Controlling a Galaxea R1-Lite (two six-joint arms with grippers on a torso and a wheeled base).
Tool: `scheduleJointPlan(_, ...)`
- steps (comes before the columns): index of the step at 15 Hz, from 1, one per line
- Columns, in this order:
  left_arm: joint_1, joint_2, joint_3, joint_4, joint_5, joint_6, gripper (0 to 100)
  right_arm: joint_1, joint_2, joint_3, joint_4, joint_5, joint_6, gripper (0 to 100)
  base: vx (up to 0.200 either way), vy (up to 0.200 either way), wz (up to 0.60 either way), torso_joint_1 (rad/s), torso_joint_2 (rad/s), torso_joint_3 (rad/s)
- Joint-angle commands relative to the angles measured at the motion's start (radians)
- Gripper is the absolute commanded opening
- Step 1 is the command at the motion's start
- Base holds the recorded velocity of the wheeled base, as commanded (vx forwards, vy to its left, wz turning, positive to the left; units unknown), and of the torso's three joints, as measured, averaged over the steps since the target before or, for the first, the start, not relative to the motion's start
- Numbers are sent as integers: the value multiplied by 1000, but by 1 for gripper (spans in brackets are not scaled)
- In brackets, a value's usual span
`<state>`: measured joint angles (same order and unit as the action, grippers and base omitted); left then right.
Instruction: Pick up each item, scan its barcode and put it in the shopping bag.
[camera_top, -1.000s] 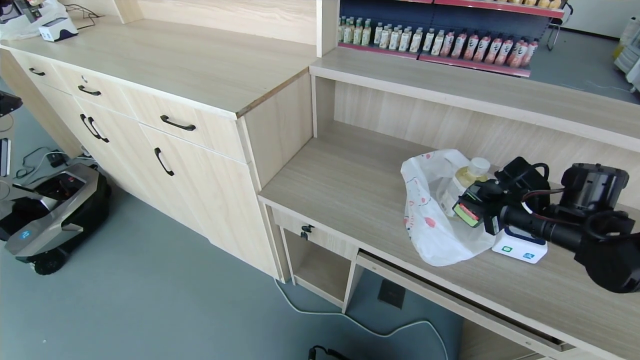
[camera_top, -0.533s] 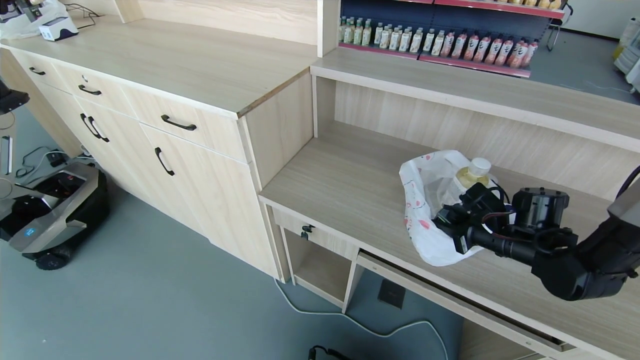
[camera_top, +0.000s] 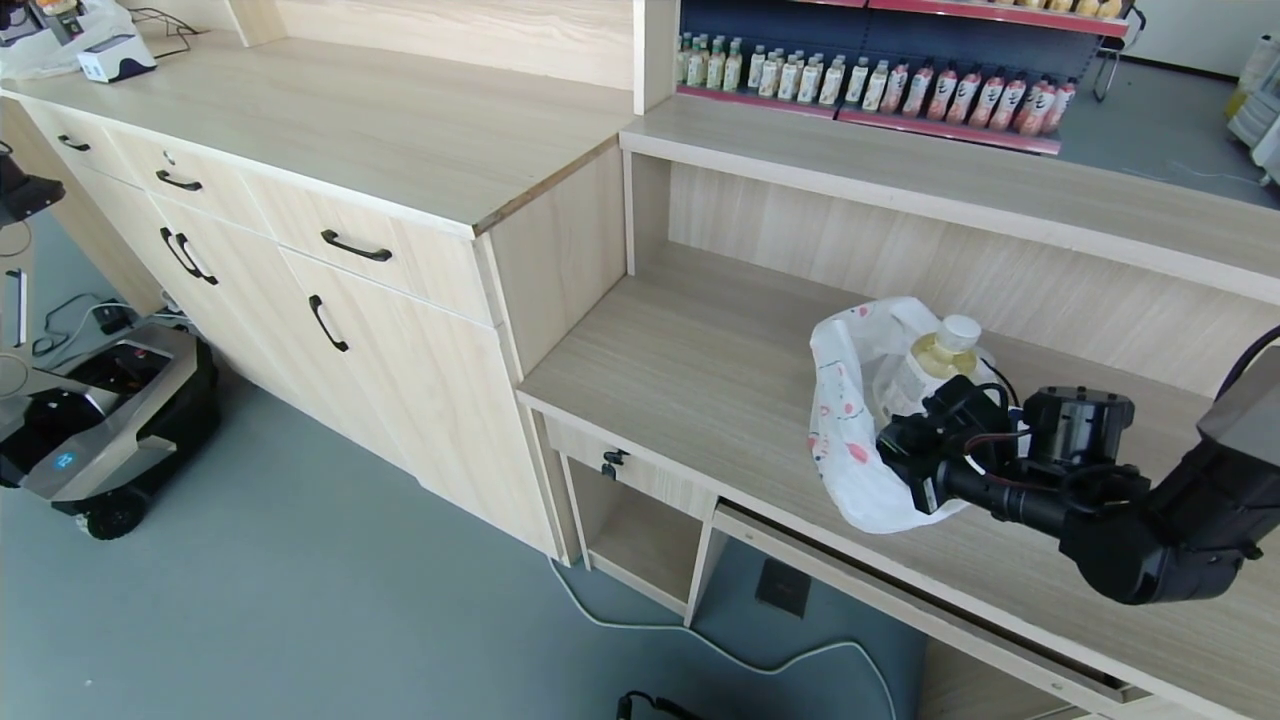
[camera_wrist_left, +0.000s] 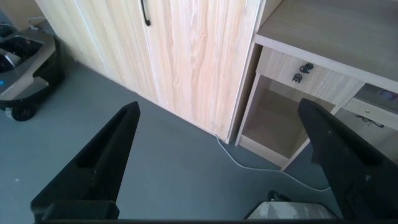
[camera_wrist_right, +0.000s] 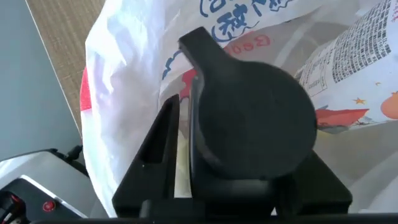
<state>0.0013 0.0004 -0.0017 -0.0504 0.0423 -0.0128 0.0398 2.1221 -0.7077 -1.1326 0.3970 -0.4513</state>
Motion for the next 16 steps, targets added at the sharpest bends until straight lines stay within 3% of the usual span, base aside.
scheduleJointPlan(1,0,0,0,0,1,0,100,-8,-5,0,-3,0,0,100,0,0,0,0,0,0)
scheduleJointPlan(5,0,0,0,-2,1,0,100,-26,-177,14,28,-3,103,100,0,0,0,0,0,0)
scheduleJointPlan(8,0,0,0,-2,1,0,100,-60,-442,77,178,-3,134,100,0,0,0,0,0,0)
scheduleJointPlan(11,0,0,0,0,1,0,100,-159,-685,105,384,-7,129,100,0,0,0,0,0,0)
scheduleJointPlan(16,0,0,0,0,1,0,100,-228,-918,103,562,-185,121,100,0,0,-480,3,2,3)
